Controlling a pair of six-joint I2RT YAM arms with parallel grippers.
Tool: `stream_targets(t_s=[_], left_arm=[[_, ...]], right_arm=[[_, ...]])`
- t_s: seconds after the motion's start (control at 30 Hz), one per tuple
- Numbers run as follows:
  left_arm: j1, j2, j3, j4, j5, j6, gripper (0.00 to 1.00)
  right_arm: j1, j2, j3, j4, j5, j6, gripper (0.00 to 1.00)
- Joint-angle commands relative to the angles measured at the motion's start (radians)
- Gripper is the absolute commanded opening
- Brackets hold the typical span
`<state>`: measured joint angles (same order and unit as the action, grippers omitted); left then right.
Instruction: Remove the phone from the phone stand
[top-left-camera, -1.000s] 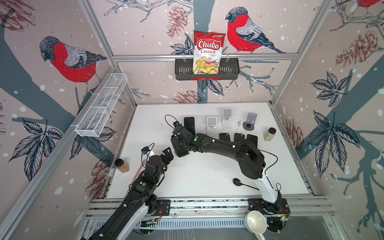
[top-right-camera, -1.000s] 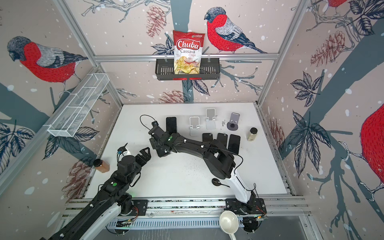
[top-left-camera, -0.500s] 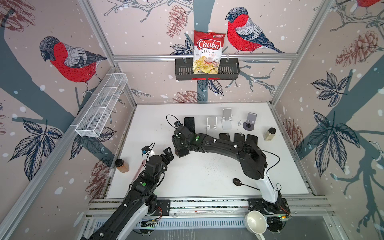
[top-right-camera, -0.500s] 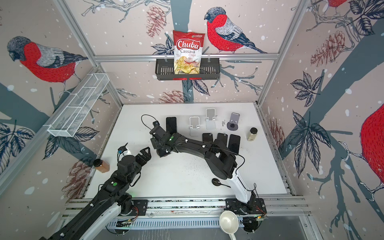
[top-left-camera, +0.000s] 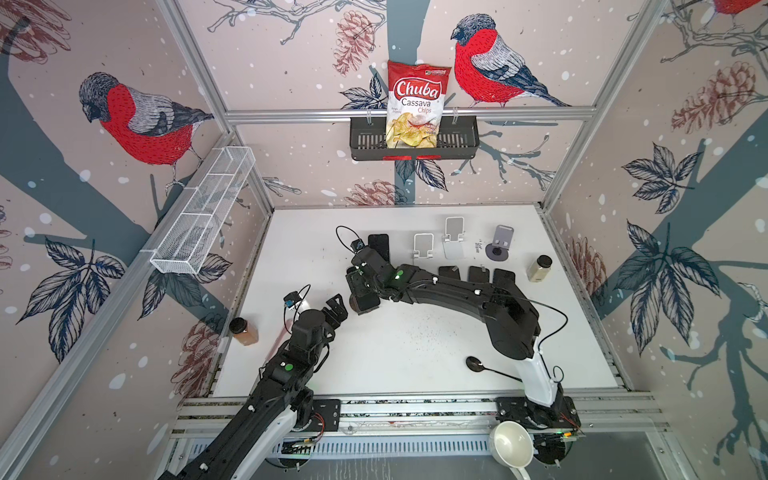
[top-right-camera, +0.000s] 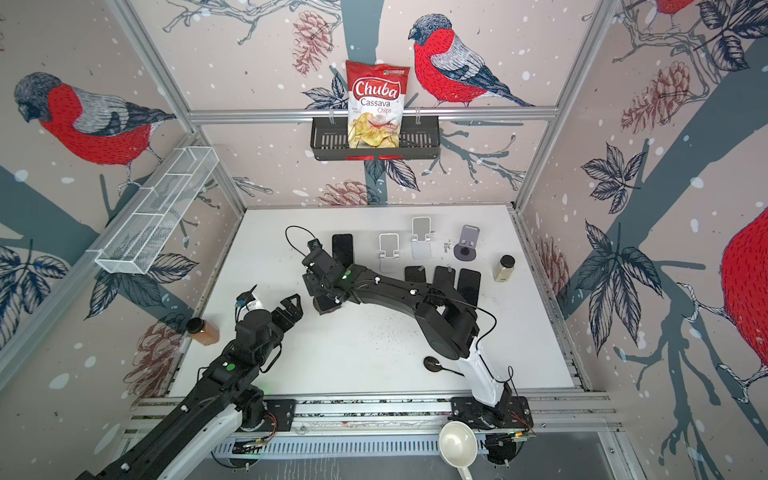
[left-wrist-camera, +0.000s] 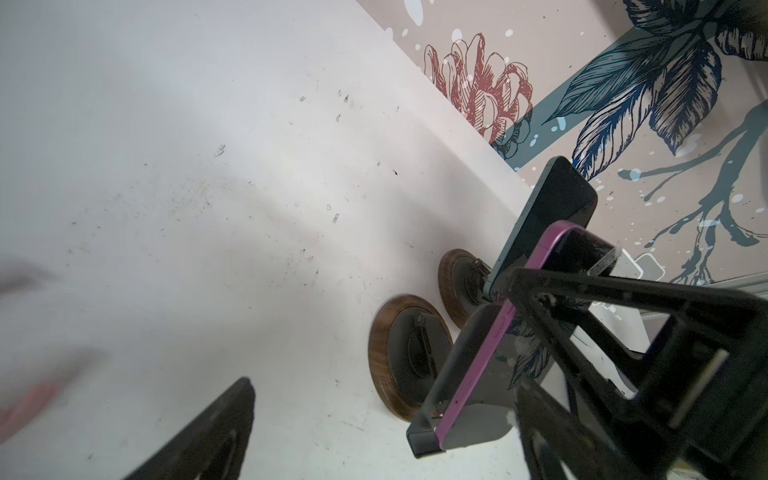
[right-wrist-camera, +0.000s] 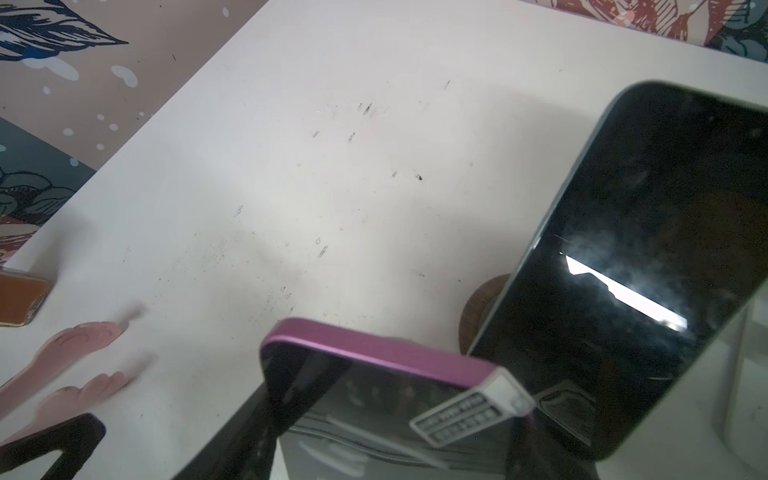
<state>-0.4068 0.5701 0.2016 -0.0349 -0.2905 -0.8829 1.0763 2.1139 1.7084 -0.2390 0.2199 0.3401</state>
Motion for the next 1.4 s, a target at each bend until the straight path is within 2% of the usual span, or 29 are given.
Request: stream_targets(t_s=[0.0, 0.3, 0.87, 1.13, 1.37], left_arm=[[0.003, 0.007, 0.007, 0.029, 0.004, 0.016, 0.96], [0.003, 0.020, 0.008, 0.047, 0.012, 0.017, 0.96], [0.003, 0.083, 0.020, 0.106, 0.047, 0.041, 0.96], [0.003, 0.112, 0.033, 0.174, 0.093, 0.103, 0.96], [0.003, 0.162, 0.063, 0.218, 0.139, 0.138, 0.96]], right_arm=[[-0.004, -0.027, -0.006, 0.044, -0.024, 0.003, 0.67], [-0.018, -0.095, -0.056, 0.046, -0.034, -0.003, 0.66], [-0.060, -0.264, -0.265, 0.088, -0.069, 0.026, 0.66], [-0.098, -0.334, -0.385, 0.090, -0.081, 0.054, 0.66], [-0.159, -0.375, -0.486, 0.106, -0.144, 0.090, 0.66]])
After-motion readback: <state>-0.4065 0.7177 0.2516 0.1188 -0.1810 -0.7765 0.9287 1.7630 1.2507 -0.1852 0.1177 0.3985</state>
